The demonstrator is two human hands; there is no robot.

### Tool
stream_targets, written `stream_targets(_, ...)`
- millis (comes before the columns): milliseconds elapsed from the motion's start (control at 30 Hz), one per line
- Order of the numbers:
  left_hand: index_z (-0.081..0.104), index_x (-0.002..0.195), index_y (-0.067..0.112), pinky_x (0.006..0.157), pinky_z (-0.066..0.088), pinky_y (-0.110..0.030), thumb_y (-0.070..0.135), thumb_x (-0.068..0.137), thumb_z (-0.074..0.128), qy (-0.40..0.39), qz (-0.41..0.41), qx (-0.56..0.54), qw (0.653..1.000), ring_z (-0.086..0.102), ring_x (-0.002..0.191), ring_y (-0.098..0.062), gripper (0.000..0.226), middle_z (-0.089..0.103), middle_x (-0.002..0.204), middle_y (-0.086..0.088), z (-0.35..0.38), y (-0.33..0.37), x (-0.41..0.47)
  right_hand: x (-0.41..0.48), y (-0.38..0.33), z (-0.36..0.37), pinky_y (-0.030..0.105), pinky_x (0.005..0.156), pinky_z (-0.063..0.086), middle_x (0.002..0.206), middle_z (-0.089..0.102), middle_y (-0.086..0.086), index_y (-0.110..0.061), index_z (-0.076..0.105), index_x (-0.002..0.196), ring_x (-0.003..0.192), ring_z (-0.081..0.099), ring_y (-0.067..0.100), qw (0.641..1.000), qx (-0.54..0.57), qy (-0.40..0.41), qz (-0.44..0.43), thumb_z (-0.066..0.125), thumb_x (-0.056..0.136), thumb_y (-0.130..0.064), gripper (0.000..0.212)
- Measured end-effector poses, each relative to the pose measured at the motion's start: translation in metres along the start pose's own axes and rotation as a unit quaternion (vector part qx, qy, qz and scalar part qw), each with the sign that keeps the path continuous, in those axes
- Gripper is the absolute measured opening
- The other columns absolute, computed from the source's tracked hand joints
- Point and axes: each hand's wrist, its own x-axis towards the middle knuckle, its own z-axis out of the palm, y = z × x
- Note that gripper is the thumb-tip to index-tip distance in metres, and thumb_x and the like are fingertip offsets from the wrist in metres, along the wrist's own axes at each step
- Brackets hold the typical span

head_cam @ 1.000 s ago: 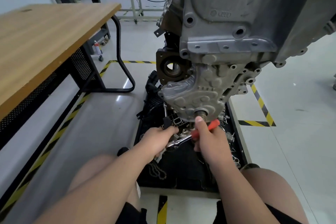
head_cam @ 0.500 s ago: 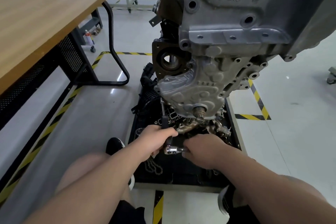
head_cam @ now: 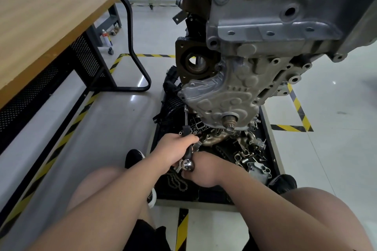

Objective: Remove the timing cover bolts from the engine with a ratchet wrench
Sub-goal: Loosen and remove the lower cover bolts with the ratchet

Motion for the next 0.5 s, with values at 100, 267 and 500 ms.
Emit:
stream_targets(100,0.060,0.053,0.020,0.057,0.041,-0.027,0.045,0.071,0.071,0.012,0.005,0.015,1.000,0.054,0.050,-0.014,0.033,0.055,0.050,0.004,0.002,-0.003,0.004,-0.008,0.002,-0.008,0.032,0.067,0.042,0.079,0.053,0.001,-0.015,0.051,0.088,0.080,0.055,0.024,0.997,-0.077,0.024,-0.002,0.053,0.092,-0.026,0.012)
stream_targets(267,0.049,0.036,0.024,0.047,0.030,-0.023,0.043,0.072,0.072,0.037,0.009,0.056,0.998,0.038,0.030,-0.004,0.047,0.039,0.035,0.012,0.008,-0.006,0.008,-0.028,-0.003,-0.020,0.031,0.065,0.038,0.095,0.061,0.005,-0.013,0.057,0.100,0.088,0.059,0.028,0.978,-0.194,0.076,0.011,0.052,0.091,-0.026,0.017)
stream_targets(500,0.057,0.052,0.014,0.057,0.040,-0.029,0.050,0.047,0.066,0.067,0.019,0.079,0.994,0.052,0.055,-0.017,0.037,0.051,0.047,0.005,0.018,-0.006,0.012,-0.058,-0.035,-0.012,0.034,0.072,0.034,0.104,0.067,0.009,-0.010,0.056,0.117,0.093,0.064,0.028,0.935,-0.312,0.169,-0.002,0.048,0.094,-0.015,0.025)
